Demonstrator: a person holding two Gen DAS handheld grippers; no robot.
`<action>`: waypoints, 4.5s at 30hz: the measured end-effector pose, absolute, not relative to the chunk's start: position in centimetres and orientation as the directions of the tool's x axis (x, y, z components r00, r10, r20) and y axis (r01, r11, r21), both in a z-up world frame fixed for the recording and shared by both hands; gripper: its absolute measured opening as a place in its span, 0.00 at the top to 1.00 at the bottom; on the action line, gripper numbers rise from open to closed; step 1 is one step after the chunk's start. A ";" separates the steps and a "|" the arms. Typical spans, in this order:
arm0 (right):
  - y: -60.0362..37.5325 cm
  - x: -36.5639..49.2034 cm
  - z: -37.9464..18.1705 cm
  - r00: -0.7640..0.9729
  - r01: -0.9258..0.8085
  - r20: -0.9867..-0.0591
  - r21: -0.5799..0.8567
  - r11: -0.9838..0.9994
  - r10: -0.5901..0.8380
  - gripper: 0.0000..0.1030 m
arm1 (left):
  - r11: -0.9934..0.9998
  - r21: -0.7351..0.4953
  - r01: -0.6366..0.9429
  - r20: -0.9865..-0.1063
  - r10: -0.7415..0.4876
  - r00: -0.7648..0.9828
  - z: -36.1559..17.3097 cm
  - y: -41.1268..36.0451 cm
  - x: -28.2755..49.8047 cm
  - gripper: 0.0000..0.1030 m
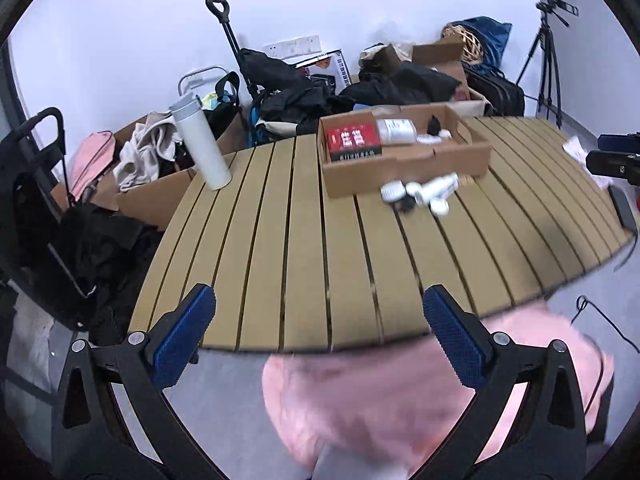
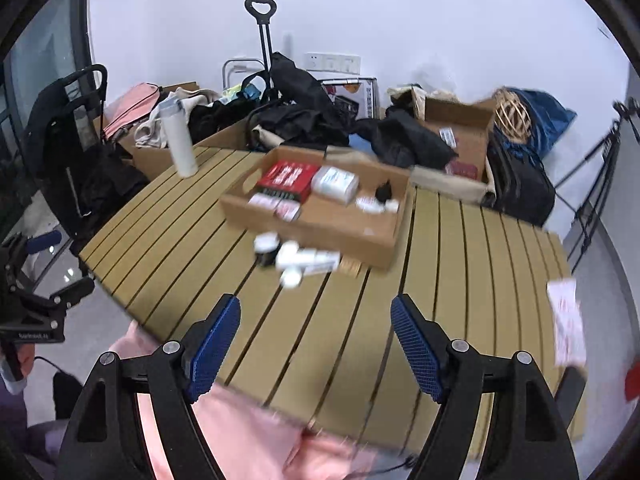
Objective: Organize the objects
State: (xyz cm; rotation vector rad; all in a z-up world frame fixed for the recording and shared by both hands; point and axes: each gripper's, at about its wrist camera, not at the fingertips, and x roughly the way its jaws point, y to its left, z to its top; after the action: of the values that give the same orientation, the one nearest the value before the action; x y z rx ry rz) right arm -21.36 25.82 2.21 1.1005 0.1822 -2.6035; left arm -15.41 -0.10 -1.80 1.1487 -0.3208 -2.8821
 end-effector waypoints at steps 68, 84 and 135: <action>23.1 -23.3 -8.1 -0.599 0.293 -0.760 0.086 -0.952 -0.253 0.69 | -0.829 -0.513 -0.222 -0.703 0.555 -0.445 -9.4 3.3 -25.9 0.81; 25.8 -21.3 -5.9 -0.607 0.285 -0.728 0.176 -0.942 -0.319 0.69 | -0.844 -0.422 -0.331 -0.650 0.536 -0.539 -3.7 4.0 -23.4 0.81; 28.5 -27.3 9.5 -0.652 0.329 -0.717 0.024 -0.944 -0.246 0.24 | -0.936 -0.079 -0.343 -0.724 0.290 -0.626 9.8 3.0 -23.5 0.00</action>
State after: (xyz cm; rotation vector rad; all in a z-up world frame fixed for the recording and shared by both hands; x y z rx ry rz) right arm -27.31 28.51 9.50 1.1030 0.1551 -2.5942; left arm -23.48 3.04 9.82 1.4028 -0.1187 -3.1989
